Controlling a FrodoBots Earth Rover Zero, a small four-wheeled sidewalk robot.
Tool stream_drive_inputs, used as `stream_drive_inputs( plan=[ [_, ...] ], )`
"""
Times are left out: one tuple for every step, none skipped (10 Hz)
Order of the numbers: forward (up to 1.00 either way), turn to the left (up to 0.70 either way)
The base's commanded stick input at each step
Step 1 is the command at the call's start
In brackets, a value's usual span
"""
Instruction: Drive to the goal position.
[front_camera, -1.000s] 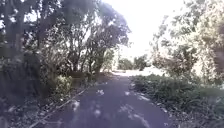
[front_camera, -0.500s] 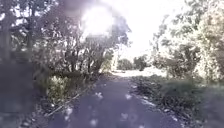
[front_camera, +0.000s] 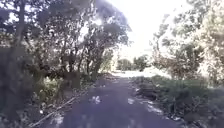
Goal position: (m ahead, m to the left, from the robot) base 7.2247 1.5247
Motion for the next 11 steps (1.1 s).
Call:
stream_drive_inputs(
  plan=[
    [0.50, 0.00],
    [0.50, 0.00],
    [0.50, 0.00],
    [0.50, 0.00],
    [0.50, 0.00],
    [0.50, 0.00],
    [0.50, 0.00],
    [0.50, 0.00],
    [0.50, 0.00],
    [0.50, 0.00],
    [0.50, 0.00]
  ],
)
